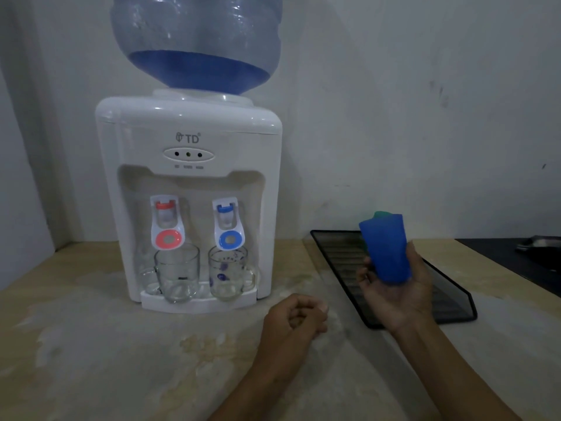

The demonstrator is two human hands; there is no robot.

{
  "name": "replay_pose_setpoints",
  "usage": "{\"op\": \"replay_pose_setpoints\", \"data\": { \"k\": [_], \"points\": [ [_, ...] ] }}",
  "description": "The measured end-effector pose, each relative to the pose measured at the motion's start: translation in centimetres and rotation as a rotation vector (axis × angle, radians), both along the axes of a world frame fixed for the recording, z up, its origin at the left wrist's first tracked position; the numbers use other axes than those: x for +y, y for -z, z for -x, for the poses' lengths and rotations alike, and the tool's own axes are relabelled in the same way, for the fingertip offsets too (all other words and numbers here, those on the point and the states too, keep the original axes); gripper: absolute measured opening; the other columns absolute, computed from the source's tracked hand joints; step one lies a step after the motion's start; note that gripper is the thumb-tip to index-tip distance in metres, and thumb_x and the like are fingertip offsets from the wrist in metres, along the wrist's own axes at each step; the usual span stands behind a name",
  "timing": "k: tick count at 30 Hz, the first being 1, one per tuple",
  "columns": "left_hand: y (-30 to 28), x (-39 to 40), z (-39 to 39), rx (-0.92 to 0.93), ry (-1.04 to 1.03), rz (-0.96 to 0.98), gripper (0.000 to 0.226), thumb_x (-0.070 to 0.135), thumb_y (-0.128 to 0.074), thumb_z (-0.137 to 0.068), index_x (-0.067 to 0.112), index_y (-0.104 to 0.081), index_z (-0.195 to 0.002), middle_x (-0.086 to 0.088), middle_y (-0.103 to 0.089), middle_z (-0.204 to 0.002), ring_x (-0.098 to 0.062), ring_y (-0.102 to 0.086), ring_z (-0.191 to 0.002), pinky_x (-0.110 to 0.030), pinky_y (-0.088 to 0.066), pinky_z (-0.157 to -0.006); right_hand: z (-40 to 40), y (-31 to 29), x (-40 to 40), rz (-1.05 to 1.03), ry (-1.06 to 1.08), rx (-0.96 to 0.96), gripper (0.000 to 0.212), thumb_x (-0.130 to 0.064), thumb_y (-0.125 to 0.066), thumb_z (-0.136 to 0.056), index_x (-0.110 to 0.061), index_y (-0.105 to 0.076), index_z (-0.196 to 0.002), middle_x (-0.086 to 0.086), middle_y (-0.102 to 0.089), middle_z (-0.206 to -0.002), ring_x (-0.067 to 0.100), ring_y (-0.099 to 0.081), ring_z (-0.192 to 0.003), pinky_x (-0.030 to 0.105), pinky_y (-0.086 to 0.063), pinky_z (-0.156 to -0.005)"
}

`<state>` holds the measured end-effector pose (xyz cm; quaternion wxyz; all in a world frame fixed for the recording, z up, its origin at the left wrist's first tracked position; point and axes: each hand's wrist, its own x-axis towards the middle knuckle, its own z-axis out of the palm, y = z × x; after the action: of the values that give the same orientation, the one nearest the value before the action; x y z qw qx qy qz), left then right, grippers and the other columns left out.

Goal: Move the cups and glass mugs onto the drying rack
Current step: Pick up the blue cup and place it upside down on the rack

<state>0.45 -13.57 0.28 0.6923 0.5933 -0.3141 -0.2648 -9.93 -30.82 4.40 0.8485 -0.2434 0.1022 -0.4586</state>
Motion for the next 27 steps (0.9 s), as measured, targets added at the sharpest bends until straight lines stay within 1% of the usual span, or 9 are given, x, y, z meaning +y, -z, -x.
{"op": "replay_pose_setpoints", "data": {
  "k": [4,7,9,14,17,19,21,24,27],
  "points": [
    [0.1,0.0,-0.1,-0.018,-0.024,-0.003,0.011,0.024,-0.074,-0.094,0.014,-0.078,-0.096,-0.009,-0.081,-0.091,-0.021,-0.078,-0.082,-0.023,-0.059,-0.070,-0.5,0.2,0.4,0.043,-0.035,0.039,0.051,-0.043,-0.072,-0.089,-0.013,-0.061,-0.128,0.011,-0.063,-0.094,0.022,-0.061,-0.078,0.035,-0.050,-0.076],
    [0.1,-0.1,-0.1,-0.028,-0.033,-0.019,0.010,0.025,-0.075,-0.094,0.016,-0.078,-0.096,-0.007,-0.081,-0.089,-0.020,-0.078,-0.082,-0.025,-0.061,-0.074,-0.8,0.5,0.7,0.081,-0.068,0.058,0.052,-0.043,-0.071,-0.089,-0.014,-0.061,-0.131,0.011,-0.064,-0.098,0.023,-0.062,-0.080,0.036,-0.051,-0.078],
    [0.1,-0.2,0.0,-0.038,-0.034,-0.030,0.010,0.026,-0.075,-0.094,0.017,-0.078,-0.096,-0.006,-0.081,-0.088,-0.017,-0.078,-0.081,-0.024,-0.061,-0.074,-0.8,0.5,0.9,0.090,-0.074,0.053,0.053,-0.042,-0.072,-0.088,-0.014,-0.062,-0.131,0.011,-0.063,-0.100,0.023,-0.062,-0.080,0.037,-0.052,-0.079],
    [0.2,-0.1,0.1,-0.063,-0.037,-0.017,0.010,0.026,-0.075,-0.093,0.017,-0.078,-0.095,-0.006,-0.081,-0.088,-0.014,-0.077,-0.079,-0.023,-0.061,-0.073,-0.9,0.6,0.7,0.102,-0.056,0.072,0.059,-0.042,-0.073,-0.087,-0.013,-0.060,-0.138,0.012,-0.063,-0.100,0.023,-0.063,-0.080,0.037,-0.053,-0.077],
    [0.2,-0.1,0.0,-0.062,-0.042,0.006,0.009,0.024,-0.075,-0.093,0.016,-0.078,-0.095,-0.007,-0.080,-0.088,-0.016,-0.077,-0.080,-0.025,-0.061,-0.075,-0.9,0.5,0.7,0.107,-0.052,0.081,0.057,-0.042,-0.073,-0.087,-0.013,-0.062,-0.135,0.011,-0.064,-0.100,0.022,-0.063,-0.079,0.038,-0.053,-0.077],
    [0.4,-0.1,-0.1,-0.096,-0.051,0.014,0.007,0.024,-0.075,-0.093,0.018,-0.078,-0.094,-0.005,-0.080,-0.088,-0.019,-0.078,-0.083,-0.030,-0.063,-0.078,-1.0,0.5,0.8,0.103,-0.053,0.078,0.058,-0.041,-0.074,-0.085,-0.013,-0.062,-0.135,0.012,-0.064,-0.101,0.023,-0.062,-0.079,0.038,-0.052,-0.079],
    [0.5,-0.1,-0.3,-0.152,-0.065,0.012,0.004,0.025,-0.076,-0.093,0.022,-0.079,-0.093,-0.001,-0.080,-0.087,-0.018,-0.077,-0.085,-0.033,-0.063,-0.082,-1.1,0.4,1.1,0.103,-0.058,0.084,0.052,-0.040,-0.075,-0.084,-0.012,-0.066,-0.127,0.012,-0.066,-0.096,0.023,-0.063,-0.077,0.038,-0.051,-0.078],
    [0.4,-0.5,-0.5,-0.250,-0.105,0.008,0.003,0.025,-0.077,-0.092,0.026,-0.078,-0.094,0.005,-0.079,-0.089,-0.010,-0.075,-0.087,-0.026,-0.062,-0.082,-1.0,0.1,1.4,0.109,-0.056,0.077,0.039,-0.038,-0.074,-0.084,-0.012,-0.071,-0.113,0.012,-0.069,-0.087,0.023,-0.063,-0.074,0.038,-0.050,-0.075],
    [0.2,-1.3,-0.8,-0.283,-0.159,0.006,0.007,0.025,-0.076,-0.092,0.029,-0.076,-0.099,0.007,-0.077,-0.093,-0.004,-0.072,-0.088,-0.018,-0.059,-0.080,-1.0,0.0,1.5,0.111,-0.054,0.082,0.037,-0.037,-0.072,-0.086,-0.011,-0.072,-0.111,0.011,-0.070,-0.084,0.023,-0.063,-0.072,0.038,-0.050,-0.073]
  ]
}}
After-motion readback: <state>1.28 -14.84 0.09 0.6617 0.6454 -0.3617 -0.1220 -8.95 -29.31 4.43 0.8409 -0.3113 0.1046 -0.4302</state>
